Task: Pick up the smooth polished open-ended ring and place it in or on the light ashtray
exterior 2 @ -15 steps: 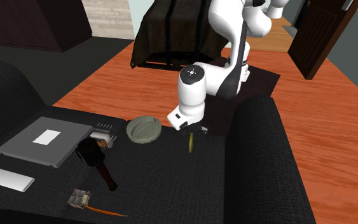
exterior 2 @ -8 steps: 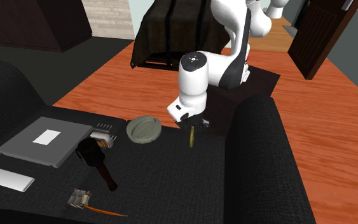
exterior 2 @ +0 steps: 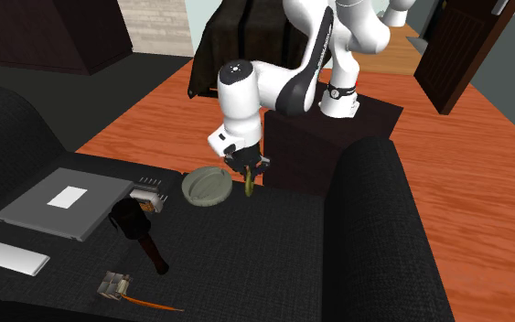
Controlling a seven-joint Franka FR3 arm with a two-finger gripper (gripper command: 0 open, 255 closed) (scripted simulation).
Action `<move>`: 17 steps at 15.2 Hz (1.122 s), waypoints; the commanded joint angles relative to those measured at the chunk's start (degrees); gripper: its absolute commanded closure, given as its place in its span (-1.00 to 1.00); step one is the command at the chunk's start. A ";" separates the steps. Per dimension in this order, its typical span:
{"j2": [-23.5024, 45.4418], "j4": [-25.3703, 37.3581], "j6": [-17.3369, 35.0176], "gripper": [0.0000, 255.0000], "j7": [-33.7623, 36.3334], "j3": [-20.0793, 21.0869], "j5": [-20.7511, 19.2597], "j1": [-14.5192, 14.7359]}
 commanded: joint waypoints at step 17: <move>8.32 15.91 -6.90 1.00 -16.77 -3.41 0.62 -13.09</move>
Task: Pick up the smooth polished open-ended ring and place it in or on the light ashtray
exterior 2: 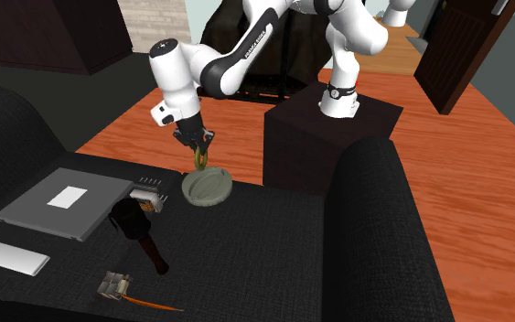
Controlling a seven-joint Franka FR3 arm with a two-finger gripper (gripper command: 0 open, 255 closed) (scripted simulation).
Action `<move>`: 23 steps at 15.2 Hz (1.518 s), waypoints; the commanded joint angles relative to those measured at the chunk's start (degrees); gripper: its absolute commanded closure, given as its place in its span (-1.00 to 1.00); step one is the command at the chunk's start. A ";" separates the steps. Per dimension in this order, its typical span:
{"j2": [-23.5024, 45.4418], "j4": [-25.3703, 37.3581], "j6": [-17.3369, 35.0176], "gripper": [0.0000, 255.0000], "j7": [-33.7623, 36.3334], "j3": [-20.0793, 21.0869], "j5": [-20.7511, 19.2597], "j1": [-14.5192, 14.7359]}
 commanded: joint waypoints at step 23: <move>8.14 1.11 7.03 1.00 0.17 -0.15 -0.18 -0.12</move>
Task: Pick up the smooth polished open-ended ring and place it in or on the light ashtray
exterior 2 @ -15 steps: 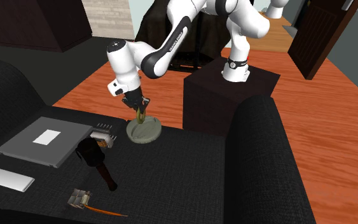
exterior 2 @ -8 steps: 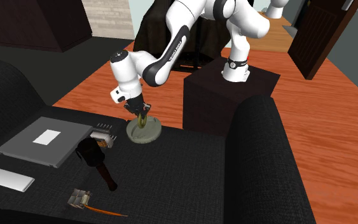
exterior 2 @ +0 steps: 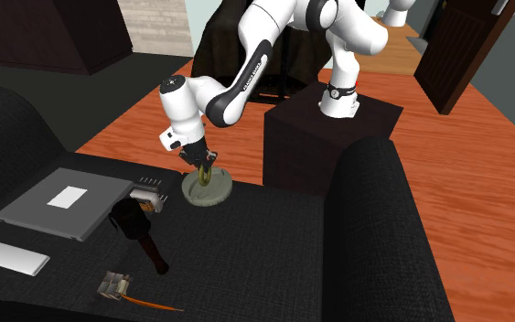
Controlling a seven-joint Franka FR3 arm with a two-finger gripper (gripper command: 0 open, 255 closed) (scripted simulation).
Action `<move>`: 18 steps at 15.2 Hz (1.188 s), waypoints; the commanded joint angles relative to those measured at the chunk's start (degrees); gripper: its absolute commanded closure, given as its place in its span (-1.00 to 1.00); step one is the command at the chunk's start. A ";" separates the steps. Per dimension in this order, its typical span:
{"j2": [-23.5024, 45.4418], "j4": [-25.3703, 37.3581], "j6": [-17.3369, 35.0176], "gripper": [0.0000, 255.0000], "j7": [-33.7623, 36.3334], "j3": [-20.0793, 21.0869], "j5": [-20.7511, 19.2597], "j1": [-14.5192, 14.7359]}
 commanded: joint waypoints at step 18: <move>-3.80 0.99 -4.78 -1.00 -0.08 0.12 0.13 0.17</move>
